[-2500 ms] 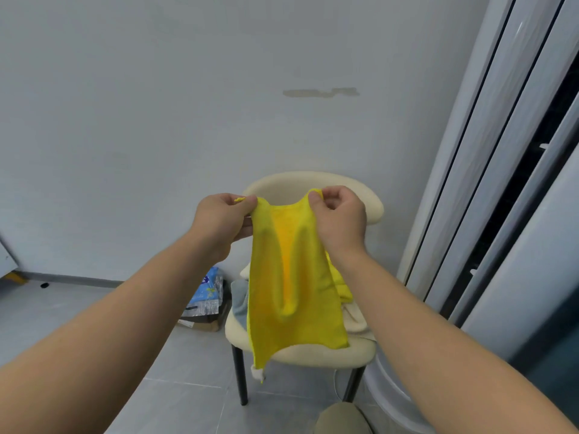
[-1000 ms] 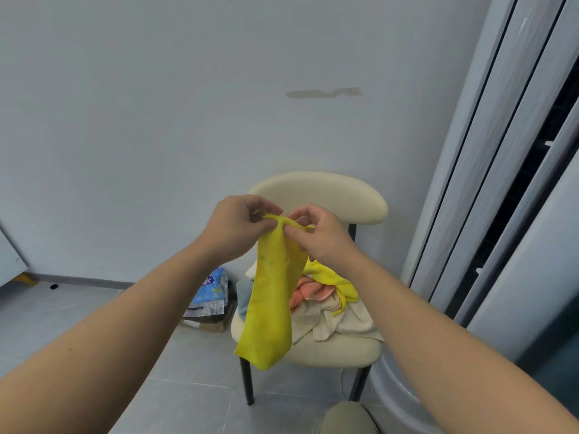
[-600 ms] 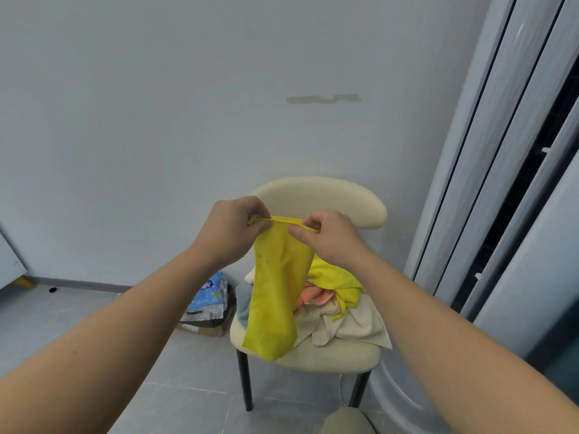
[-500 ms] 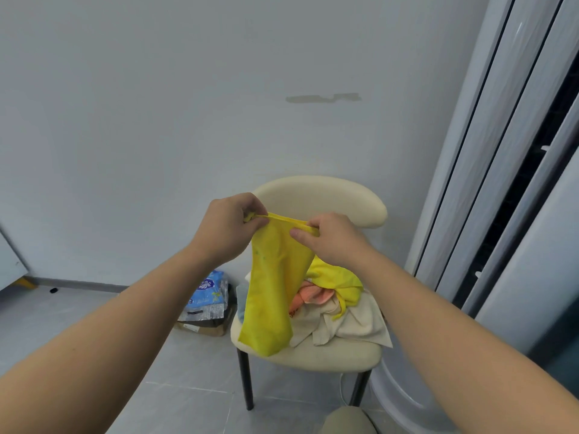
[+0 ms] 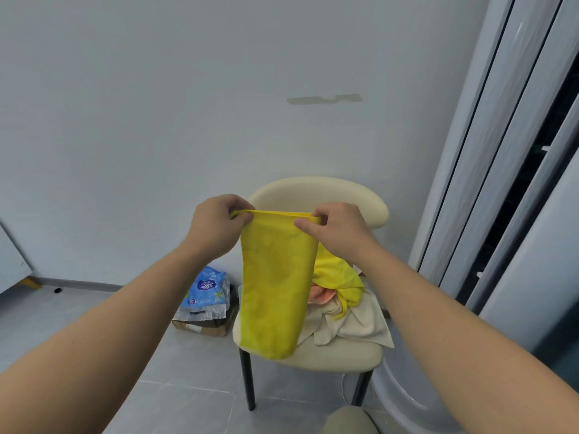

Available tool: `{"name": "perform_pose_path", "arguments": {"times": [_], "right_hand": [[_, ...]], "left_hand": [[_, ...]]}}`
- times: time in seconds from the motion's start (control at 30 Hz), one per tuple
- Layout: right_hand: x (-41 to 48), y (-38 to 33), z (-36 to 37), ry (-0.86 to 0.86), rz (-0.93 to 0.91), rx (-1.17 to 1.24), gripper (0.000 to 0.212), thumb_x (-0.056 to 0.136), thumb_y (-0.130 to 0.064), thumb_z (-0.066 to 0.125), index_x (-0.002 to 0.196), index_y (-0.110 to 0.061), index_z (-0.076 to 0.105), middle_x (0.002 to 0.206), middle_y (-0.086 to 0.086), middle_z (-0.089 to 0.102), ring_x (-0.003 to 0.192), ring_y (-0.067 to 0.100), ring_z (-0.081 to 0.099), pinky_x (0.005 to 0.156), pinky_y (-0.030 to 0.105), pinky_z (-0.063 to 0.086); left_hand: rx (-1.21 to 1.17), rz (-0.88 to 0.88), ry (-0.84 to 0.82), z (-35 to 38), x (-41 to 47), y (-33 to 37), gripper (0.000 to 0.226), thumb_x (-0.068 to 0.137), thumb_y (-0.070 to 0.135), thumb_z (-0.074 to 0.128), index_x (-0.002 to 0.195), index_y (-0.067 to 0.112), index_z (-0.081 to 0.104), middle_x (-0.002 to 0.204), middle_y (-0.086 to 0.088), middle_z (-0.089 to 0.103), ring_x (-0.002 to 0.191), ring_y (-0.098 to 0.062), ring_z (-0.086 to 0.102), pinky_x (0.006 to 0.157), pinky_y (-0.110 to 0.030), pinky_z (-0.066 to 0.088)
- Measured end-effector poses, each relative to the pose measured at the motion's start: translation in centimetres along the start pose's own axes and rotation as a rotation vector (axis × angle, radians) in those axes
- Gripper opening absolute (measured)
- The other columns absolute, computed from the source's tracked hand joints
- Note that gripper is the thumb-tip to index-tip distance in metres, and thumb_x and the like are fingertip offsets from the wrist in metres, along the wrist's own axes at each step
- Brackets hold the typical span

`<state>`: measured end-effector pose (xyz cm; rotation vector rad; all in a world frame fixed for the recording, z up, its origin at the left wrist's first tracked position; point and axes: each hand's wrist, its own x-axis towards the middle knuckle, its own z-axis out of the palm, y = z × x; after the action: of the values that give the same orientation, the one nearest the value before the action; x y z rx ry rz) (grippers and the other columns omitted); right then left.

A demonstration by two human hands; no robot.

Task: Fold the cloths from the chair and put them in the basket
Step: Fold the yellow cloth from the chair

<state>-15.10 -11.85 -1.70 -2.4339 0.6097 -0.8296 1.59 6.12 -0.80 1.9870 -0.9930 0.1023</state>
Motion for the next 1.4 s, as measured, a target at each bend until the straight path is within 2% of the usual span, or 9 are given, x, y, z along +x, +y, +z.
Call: {"name": "perform_pose_path", "arguments": {"times": [0.1,0.23,0.33,0.5,0.73,0.9,1.07,1.23,1.4], "right_hand": [[0.0,-0.2,0.1,0.078,0.056,0.210,0.022,0.081,-0.040,0.084,0.080,-0.024,0.070,0.071,-0.008,0.065,0.068,0.010,0.060,0.064,0.028,0.048],[0.1,0.1,0.5,0.145,0.098,0.434,0.014,0.084,-0.037,0.081,0.082,-0.026,0.072,0.083,-0.001,0.075,0.083,0.019,0.071,0.079,0.044,0.059],[0.1,0.5,0.5,0.182,0.084,0.440,0.006,0.091,-0.029,0.075,0.096,-0.025,0.074,0.083,0.003,0.074,0.081,0.022,0.069,0.078,0.043,0.058],[-0.1,1.2,0.2,0.159,0.119,0.398,0.021,0.090,-0.026,0.075,0.111,-0.023,0.074,0.082,-0.002,0.069,0.073,0.012,0.061,0.076,0.034,0.054],[-0.7,-0.4,0.8,-0.090,0.047,0.247,0.037,0.094,-0.049,0.067,0.125,-0.027,0.068,0.111,-0.008,0.070,0.104,0.008,0.063,0.092,0.030,0.051],[-0.9,-1.6,1.8,-0.165,-0.060,0.182,0.034,0.099,-0.046,0.059,0.128,-0.031,0.066,0.113,-0.003,0.071,0.108,0.015,0.063,0.093,0.036,0.052],[-0.7,-2.1,2.4,-0.206,-0.057,0.229,0.019,0.101,-0.038,0.059,0.105,-0.024,0.071,0.110,0.002,0.061,0.103,0.013,0.057,0.083,0.026,0.043],[-0.7,-2.4,2.7,-0.097,-0.106,0.237,0.009,0.098,-0.026,0.065,0.094,-0.018,0.067,0.102,-0.001,0.058,0.097,0.012,0.057,0.077,0.007,0.039],[-0.5,-2.5,2.0,0.018,-0.058,0.303,0.013,0.098,-0.023,0.064,0.092,-0.011,0.064,0.099,0.002,0.069,0.097,0.018,0.062,0.083,0.030,0.046]], "left_hand": [[-0.112,-0.089,-0.016,0.4,0.0,-0.2,0.009,0.096,0.018,0.065,0.094,0.026,0.068,0.095,0.002,0.070,0.091,-0.024,0.066,0.079,-0.039,0.054],[-0.235,-0.156,-0.027,0.9,-0.1,-0.1,0.003,0.098,0.022,0.064,0.098,0.024,0.066,0.102,-0.010,0.068,0.096,-0.037,0.067,0.084,-0.057,0.058],[-0.387,-0.223,-0.012,1.1,0.0,-0.1,0.005,0.096,0.020,0.069,0.094,0.024,0.071,0.103,-0.014,0.071,0.101,-0.034,0.069,0.091,-0.054,0.059],[-0.495,-0.244,-0.022,1.8,-0.5,0.4,0.006,0.097,0.018,0.069,0.095,0.012,0.069,0.105,-0.024,0.069,0.098,-0.035,0.069,0.091,-0.056,0.058],[-0.413,-0.041,-0.091,1.8,-0.9,2.8,0.006,0.092,0.015,0.075,0.096,0.018,0.072,0.081,-0.005,0.071,0.071,-0.011,0.062,0.070,-0.037,0.053],[-0.403,-0.047,-0.086,2.1,-1.4,2.5,0.026,0.088,0.016,0.080,0.108,0.013,0.064,0.085,-0.013,0.073,0.074,-0.018,0.064,0.069,-0.046,0.054],[-0.443,-0.069,-0.111,2.2,-2.0,1.7,0.030,0.085,0.014,0.082,0.103,0.015,0.058,0.080,-0.005,0.069,0.067,-0.014,0.061,0.064,-0.033,0.047],[-0.518,-0.131,-0.165,2.5,-2.5,0.5,0.038,0.085,0.001,0.080,0.111,0.015,0.056,0.080,0.000,0.073,0.078,-0.018,0.068,0.080,-0.048,0.057],[-0.562,-0.178,-0.302,4.3,-3.9,-0.7,0.015,0.090,0.013,0.074,0.104,0.009,0.070,0.089,-0.007,0.076,0.086,-0.023,0.070,0.097,-0.058,0.054]]}}
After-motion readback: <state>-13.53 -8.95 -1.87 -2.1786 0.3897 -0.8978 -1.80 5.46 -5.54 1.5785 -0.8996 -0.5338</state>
